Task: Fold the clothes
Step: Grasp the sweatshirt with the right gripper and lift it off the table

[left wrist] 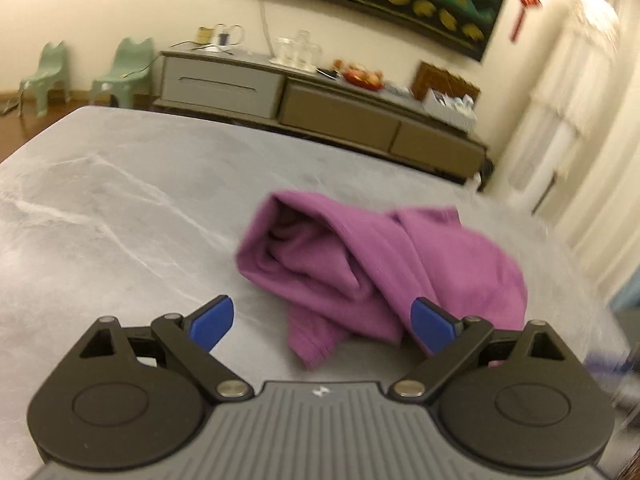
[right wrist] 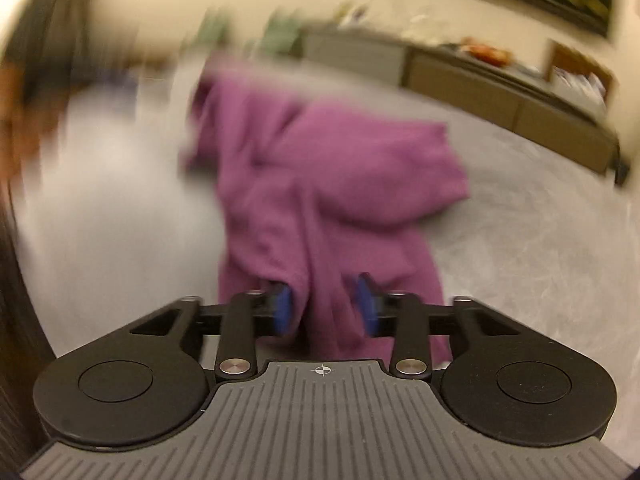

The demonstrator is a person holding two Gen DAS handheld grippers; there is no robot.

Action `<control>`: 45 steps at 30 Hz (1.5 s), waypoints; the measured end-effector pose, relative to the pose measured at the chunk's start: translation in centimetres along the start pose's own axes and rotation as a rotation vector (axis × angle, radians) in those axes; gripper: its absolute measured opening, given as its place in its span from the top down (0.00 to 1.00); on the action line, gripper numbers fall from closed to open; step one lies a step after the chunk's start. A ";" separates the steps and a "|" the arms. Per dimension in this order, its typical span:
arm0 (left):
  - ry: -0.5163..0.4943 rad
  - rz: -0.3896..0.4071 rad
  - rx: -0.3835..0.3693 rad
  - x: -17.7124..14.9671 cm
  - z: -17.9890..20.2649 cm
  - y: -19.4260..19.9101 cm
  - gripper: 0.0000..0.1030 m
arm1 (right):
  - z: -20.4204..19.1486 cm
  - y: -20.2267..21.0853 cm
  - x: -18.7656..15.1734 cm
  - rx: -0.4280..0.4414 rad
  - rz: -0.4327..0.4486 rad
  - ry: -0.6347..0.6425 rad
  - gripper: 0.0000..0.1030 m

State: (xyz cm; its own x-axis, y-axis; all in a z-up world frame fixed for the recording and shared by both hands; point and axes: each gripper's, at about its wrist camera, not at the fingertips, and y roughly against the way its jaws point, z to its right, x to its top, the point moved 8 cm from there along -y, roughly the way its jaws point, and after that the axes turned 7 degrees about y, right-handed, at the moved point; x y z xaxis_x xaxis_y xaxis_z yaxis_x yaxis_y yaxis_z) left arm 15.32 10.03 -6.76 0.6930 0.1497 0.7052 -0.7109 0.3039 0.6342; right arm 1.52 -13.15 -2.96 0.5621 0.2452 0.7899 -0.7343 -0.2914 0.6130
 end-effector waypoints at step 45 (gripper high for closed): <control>0.104 0.080 0.012 -2.7 0.8 7.1 0.45 | 8.7 -6.2 11.5 0.107 0.168 -0.105 1.00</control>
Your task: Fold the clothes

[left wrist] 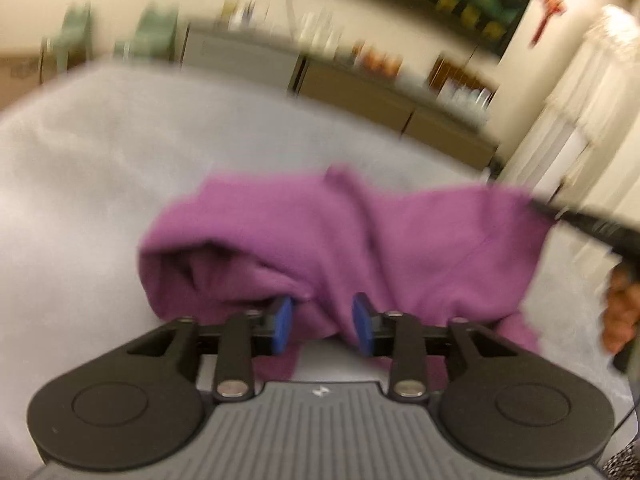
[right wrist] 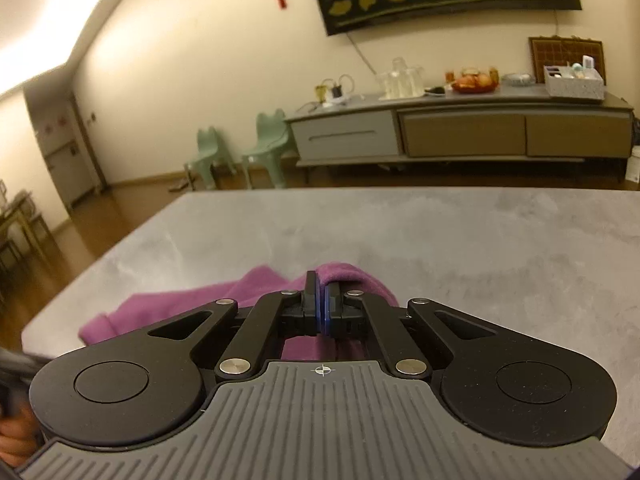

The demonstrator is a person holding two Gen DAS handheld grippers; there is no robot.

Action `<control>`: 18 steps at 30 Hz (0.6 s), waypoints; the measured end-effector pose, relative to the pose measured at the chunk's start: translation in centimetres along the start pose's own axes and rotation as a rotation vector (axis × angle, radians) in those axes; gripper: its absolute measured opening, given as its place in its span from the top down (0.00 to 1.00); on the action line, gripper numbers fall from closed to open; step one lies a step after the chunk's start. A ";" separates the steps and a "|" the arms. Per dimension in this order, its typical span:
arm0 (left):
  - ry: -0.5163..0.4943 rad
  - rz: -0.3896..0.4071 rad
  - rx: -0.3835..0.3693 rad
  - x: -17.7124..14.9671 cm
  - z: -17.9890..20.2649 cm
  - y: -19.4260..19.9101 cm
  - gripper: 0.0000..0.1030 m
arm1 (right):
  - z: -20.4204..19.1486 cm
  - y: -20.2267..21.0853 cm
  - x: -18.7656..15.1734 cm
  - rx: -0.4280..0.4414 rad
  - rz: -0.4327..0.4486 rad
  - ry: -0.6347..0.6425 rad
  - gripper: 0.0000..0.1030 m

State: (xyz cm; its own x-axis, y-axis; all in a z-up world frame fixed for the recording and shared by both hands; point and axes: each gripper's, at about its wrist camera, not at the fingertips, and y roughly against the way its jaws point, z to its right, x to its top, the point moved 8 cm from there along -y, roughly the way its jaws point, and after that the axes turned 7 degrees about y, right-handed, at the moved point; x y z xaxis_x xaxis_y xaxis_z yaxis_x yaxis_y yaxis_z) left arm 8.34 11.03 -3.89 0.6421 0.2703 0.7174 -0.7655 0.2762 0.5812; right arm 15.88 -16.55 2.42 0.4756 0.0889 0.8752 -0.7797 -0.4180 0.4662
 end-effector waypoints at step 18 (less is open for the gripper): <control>-0.816 -0.045 0.094 -5.0 19.0 -9.9 0.06 | -17.2 6.4 -12.0 0.287 -0.116 0.630 0.30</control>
State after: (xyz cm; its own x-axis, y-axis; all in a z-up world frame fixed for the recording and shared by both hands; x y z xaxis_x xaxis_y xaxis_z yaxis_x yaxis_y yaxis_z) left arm 11.94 -10.57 -5.94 0.4683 -0.5045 0.7254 -0.7634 0.1823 0.6197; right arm -1.82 -4.71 -2.92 0.1547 0.6184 0.7705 -0.5583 -0.5887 0.5846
